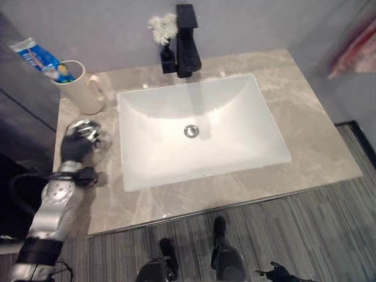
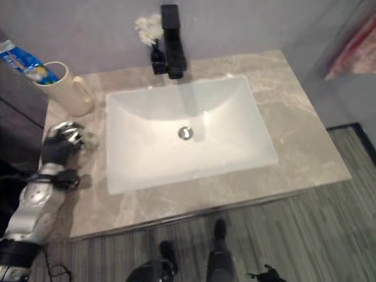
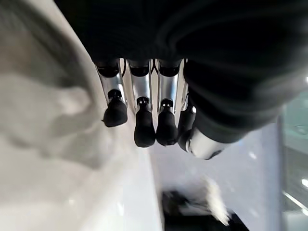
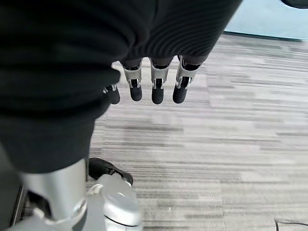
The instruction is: Put brush and paste in cup on sink, flatten towel.
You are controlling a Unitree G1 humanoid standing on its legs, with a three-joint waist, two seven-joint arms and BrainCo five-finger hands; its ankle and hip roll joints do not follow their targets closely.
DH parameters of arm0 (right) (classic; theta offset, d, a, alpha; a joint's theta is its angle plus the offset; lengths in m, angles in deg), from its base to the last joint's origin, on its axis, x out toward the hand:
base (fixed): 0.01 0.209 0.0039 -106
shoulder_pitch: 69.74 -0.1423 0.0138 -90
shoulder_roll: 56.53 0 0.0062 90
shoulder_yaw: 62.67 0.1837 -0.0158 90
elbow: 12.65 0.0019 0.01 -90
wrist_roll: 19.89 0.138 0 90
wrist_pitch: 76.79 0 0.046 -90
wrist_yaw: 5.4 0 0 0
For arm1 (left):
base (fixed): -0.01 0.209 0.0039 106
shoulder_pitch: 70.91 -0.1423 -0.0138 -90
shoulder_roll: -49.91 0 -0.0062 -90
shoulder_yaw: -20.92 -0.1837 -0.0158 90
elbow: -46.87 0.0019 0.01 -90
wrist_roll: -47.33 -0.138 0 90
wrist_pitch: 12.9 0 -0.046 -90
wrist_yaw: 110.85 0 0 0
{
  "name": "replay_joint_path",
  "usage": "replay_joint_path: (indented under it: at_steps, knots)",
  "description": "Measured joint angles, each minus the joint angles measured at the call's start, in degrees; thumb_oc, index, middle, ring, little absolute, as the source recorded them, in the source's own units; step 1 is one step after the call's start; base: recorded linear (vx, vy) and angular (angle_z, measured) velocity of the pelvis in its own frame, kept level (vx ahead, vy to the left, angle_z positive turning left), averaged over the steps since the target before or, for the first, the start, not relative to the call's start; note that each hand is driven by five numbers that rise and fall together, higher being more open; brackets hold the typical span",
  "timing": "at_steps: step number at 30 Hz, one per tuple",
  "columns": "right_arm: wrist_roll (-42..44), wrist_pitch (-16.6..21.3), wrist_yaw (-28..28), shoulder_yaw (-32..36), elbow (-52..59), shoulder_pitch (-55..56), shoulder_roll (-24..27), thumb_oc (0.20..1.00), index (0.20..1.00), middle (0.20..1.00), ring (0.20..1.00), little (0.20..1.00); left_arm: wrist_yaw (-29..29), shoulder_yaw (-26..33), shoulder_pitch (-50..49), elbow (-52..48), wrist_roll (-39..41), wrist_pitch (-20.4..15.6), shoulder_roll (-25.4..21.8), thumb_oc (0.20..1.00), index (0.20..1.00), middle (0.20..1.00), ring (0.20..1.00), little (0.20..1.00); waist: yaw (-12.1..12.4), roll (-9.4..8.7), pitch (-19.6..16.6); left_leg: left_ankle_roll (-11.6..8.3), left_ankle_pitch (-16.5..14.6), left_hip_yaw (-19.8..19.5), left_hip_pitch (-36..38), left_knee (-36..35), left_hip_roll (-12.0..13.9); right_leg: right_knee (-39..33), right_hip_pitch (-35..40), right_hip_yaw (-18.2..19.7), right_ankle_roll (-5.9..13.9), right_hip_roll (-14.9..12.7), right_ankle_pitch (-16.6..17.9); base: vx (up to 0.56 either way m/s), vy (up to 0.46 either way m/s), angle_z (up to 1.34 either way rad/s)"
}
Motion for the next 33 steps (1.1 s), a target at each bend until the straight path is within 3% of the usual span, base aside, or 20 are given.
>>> replay_joint_path:
  at_steps: [1, 9, 19, 27, 30, 33]
  knots:
    - [0.0, 0.0, 0.6, 0.0, 0.0, -0.1, 0.5, 1.000, 1.000, 1.000, 1.000, 1.000, -0.1, 0.0, -0.1, -0.8, 0.0, 0.0, 0.8, 0.200, 0.200, 0.200, 0.200, 0.200, 0.5, 0.56, 0.4, -0.42, 0.2, -1.5, 0.0, 0.3, 0.4, 1.1, 0.1, 7.1, 0.91, 0.5, -2.4, 0.03, -0.065, 0.46]
    - [0.0, 0.0, 0.5, 0.1, -0.3, -3.7, 2.2, 1.000, 1.000, 1.000, 1.000, 1.000, -0.2, 0.6, -3.3, -2.7, -1.0, 0.4, 1.4, 0.200, 0.200, 0.200, 0.200, 0.200, 3.1, 1.44, 0.2, -3.44, 2.8, -4.1, 1.6, -3.8, 2.7, -1.1, 2.6, 4.8, -0.57, 3.5, -2.5, 0.08, -0.078, 0.15]
    - [0.0, -0.1, 0.5, -1.1, -0.3, -4.6, 2.7, 1.000, 1.000, 1.000, 1.000, 1.000, 0.1, 0.6, -3.3, -2.5, -3.2, 2.2, 3.1, 0.200, 0.200, 0.200, 0.200, 0.200, 3.2, 4.01, -2.6, -4.50, 4.3, -6.5, 2.5, -6.3, 4.0, -1.1, 3.7, 3.1, -1.81, 5.1, -3.4, 0.06, -0.049, 0.12]
    - [0.2, -1.1, 0.5, -1.6, -1.0, -3.5, 2.8, 1.000, 1.000, 1.000, 1.000, 1.000, 1.3, 0.0, -1.8, -1.5, -3.3, 2.7, 3.1, 0.200, 0.200, 0.200, 0.200, 0.200, 3.2, 3.70, -5.3, -4.51, 4.9, -7.9, 2.0, -6.3, 3.6, -1.0, 3.9, 1.8, -1.88, 5.1, -4.0, 0.02, 0.028, 0.09]
    - [1.2, -0.8, 0.4, -1.2, 0.0, -3.4, 3.0, 1.000, 1.000, 1.000, 1.000, 1.000, 1.3, -0.4, -1.3, -1.5, -4.0, 2.8, 3.1, 0.200, 0.200, 0.200, 0.200, 0.200, 3.0, 3.28, -5.3, -4.12, 3.5, -8.2, -0.2, -2.9, 3.3, -0.9, 3.4, 1.8, -1.93, 4.6, -3.9, -0.01, 0.126, 0.05]
    - [1.7, -0.8, 0.5, 0.2, 0.7, -3.4, 3.0, 1.000, 1.000, 1.000, 1.000, 1.000, 1.2, -0.7, -0.8, -1.4, -5.0, 3.1, 3.3, 0.200, 0.200, 0.200, 0.200, 0.200, 2.1, 2.69, -4.8, -2.62, 0.8, -8.4, -2.0, 2.1, 2.5, 5.8, 0.9, 2.2, -0.93, 3.4, -6.3, 0.01, 0.224, 0.04]
